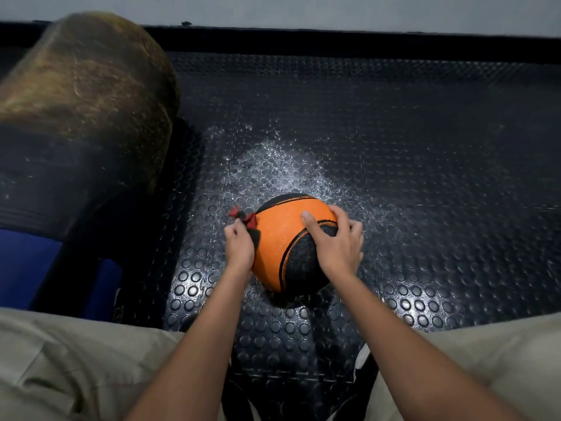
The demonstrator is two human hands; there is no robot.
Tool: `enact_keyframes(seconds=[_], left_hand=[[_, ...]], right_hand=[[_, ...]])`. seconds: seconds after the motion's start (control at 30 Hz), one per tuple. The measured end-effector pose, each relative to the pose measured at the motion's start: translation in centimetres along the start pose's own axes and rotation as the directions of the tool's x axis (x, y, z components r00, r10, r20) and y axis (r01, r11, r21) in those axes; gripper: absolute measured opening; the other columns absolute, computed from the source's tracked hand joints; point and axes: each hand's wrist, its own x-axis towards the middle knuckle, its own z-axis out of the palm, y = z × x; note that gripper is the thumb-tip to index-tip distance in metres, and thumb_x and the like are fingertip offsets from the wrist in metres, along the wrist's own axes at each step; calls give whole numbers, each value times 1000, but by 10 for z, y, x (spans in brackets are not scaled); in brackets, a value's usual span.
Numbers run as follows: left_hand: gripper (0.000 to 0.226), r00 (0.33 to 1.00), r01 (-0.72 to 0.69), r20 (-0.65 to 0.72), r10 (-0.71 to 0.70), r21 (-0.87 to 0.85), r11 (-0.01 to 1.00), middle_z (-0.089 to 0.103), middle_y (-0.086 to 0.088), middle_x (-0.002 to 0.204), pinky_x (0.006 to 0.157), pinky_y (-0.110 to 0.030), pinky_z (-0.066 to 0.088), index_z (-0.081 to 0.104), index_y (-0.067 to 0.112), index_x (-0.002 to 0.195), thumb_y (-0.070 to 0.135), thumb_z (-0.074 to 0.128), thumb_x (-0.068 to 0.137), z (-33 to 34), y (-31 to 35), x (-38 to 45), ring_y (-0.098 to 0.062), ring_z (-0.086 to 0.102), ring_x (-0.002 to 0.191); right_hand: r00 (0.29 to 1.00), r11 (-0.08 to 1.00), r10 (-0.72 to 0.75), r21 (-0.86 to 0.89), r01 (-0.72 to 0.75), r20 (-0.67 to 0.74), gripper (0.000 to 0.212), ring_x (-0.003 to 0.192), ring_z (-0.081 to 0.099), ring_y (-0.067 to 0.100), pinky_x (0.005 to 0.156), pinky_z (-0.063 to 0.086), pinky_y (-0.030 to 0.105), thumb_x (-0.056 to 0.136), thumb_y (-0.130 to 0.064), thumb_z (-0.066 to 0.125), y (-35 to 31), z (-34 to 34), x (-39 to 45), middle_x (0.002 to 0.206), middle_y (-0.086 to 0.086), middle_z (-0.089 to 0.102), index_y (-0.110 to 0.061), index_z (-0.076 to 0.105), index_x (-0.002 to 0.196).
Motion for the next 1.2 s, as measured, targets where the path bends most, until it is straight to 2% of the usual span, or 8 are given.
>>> enact_keyframes(seconds=[0.27,0.37,0.53,0.63,0.8,0.93,1.03,1.2], left_hand=[[32,952,-305,41,303,174,936,56,7,88,67,-33,36,49,15,106,44,35,106,8,34,-6,-8,49,76],[39,981,-193,10,193,112,975,56,0,93,72,-33,37,48,14,111,46,28,108,-3,12,7,-14,50,78],[39,994,106,-2,-107,-52,993,54,-7,100,74,-34,39,46,12,115,43,23,109,-10,-24,8,-18,51,82],[33,999,-26,-22,26,-8,1000,50,-2,90,64,-32,35,44,9,111,37,26,109,-1,-1,0,-16,46,75],[34,958,-285,68,278,151,947,60,1,94,71,-34,40,51,16,108,45,34,106,9,28,3,-17,56,83],[40,990,-132,51,131,23,991,59,-4,104,83,-37,45,48,16,115,49,26,107,-4,0,18,-21,57,94],[38,1000,-3,-12,2,-57,998,58,-8,104,88,-41,47,44,13,113,45,24,107,-10,-13,18,-25,57,95],[24,952,-298,-16,305,173,939,57,1,90,73,-38,40,41,22,90,39,34,106,5,27,-2,-24,56,87]], right_hand=[[999,997,35,-76,-35,1,82,127,36,26,109,28,46,69,-94,47,-11,-5,4,127,0,35,-49,41,138],[988,992,-125,-7,127,94,77,137,32,19,116,27,52,76,-89,49,-6,-3,10,147,-9,32,-51,38,143],[988,982,-127,150,113,85,74,137,39,13,114,32,57,74,-88,53,3,6,-2,150,-21,37,-56,40,140],[999,989,-31,142,32,-9,72,139,36,16,117,24,56,77,-85,53,-2,9,-6,150,-18,40,-51,44,139],[989,989,135,61,-132,-54,73,136,35,29,112,24,53,73,-87,54,-12,1,-1,145,-1,38,-46,47,133],[987,988,-146,-32,148,67,71,140,30,22,116,26,53,79,-85,50,-10,-4,16,150,-9,32,-51,42,141],[954,970,-239,8,242,180,70,147,25,19,118,20,53,86,-83,43,-9,6,9,158,-18,26,-50,37,148],[978,973,-197,-109,204,72,70,144,28,19,119,16,53,87,-81,40,-18,12,2,156,-12,32,-46,39,148]])
